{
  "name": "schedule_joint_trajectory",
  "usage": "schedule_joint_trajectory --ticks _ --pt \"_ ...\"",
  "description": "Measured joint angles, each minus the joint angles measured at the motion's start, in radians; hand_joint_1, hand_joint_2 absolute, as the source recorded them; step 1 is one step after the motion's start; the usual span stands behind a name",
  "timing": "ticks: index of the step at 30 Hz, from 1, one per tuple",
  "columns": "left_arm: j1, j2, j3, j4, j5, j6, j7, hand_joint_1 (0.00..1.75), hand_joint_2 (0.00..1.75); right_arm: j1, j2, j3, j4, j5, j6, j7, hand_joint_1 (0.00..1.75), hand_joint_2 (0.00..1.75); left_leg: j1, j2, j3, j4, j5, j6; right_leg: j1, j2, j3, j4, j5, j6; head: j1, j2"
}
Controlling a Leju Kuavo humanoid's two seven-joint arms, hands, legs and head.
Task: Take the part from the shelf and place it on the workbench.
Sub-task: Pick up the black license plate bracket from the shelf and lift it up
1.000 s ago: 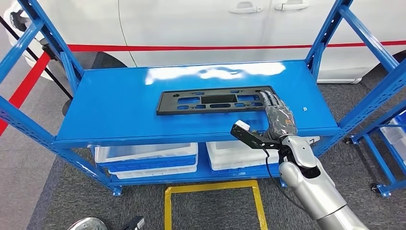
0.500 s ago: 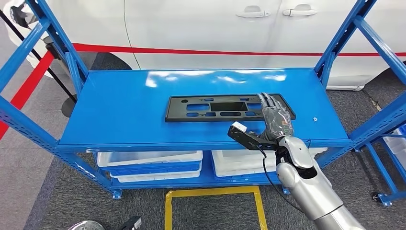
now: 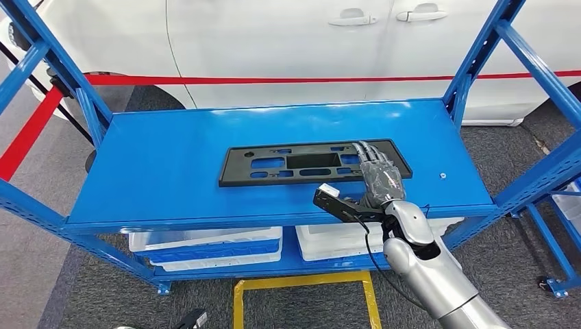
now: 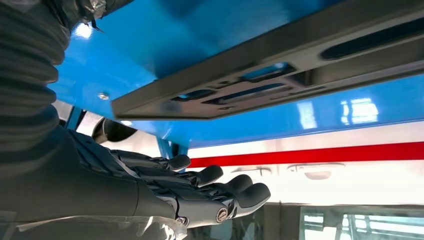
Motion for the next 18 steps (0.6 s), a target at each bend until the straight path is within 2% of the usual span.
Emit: schedule_joint_trajectory --ticks 1,2,3,5,13,14,17,18 --pt "0.000 0.001 0.000 0.000 0.001 0.002 -0.002 0.00 0.00 -0.001 0.007 0.003 0.012 0.000 0.000 0.000 0.00 1.75 -0.002 0.000 0.024 -0.057 0.029 0.005 0.001 0.001 0.005 0.001 -0.005 0.003 0.000 0.000" --pt "-0.001 0.001 0.000 0.000 0.002 0.003 -0.007 0.00 0.00 -0.002 0.014 0.006 0.027 0.000 -0.001 -0.001 0.00 1.75 -0.004 0.000 0.042 -0.099 0.040 0.009 0.003 0.001 0.006 0.003 -0.009 0.006 0.000 0.000" --pt "-0.002 0.001 0.000 0.000 0.005 0.005 -0.012 0.00 0.00 -0.002 0.021 0.009 0.043 0.000 -0.003 -0.003 0.00 1.75 -0.005 -0.002 0.049 -0.116 0.037 0.011 0.005 0.001 0.004 0.004 -0.010 0.008 0.001 0.000" --pt "-0.001 0.001 0.000 0.000 0.009 0.009 -0.022 0.00 0.00 -0.001 0.033 0.015 0.076 0.002 -0.004 -0.009 0.00 1.75 -0.006 -0.004 0.052 -0.130 0.033 0.011 0.007 0.000 0.000 0.005 -0.011 0.009 0.001 0.000" --pt "0.000 0.003 0.000 0.000 0.012 0.014 -0.046 0.00 0.00 -0.006 0.085 0.044 0.159 0.019 -0.011 -0.018 0.00 1.75 -0.009 -0.004 0.052 -0.130 0.028 0.018 0.006 -0.002 0.006 -0.009 -0.009 0.012 0.002 0.000" --pt "0.000 0.003 0.000 0.000 0.012 0.014 -0.048 0.00 0.00 -0.008 0.091 0.047 0.164 0.019 -0.013 -0.018 0.18 1.75 -0.009 -0.004 0.052 -0.129 0.028 0.019 0.006 -0.001 0.006 -0.010 -0.008 0.013 0.002 0.000" --pt "0.000 0.003 0.000 0.000 0.012 0.016 -0.059 0.00 0.00 -0.010 0.110 0.053 0.179 0.019 -0.023 -0.007 1.49 1.75 -0.010 -0.004 0.052 -0.129 0.029 0.020 0.006 -0.001 0.007 -0.010 -0.007 0.018 0.002 0.000" --pt "0.000 0.003 0.000 0.000 0.012 0.017 -0.063 0.00 0.00 -0.011 0.117 0.054 0.185 0.019 -0.028 -0.001 1.75 1.75 -0.010 -0.004 0.052 -0.129 0.029 0.021 0.006 -0.001 0.006 -0.010 -0.006 0.019 0.002 0.000"
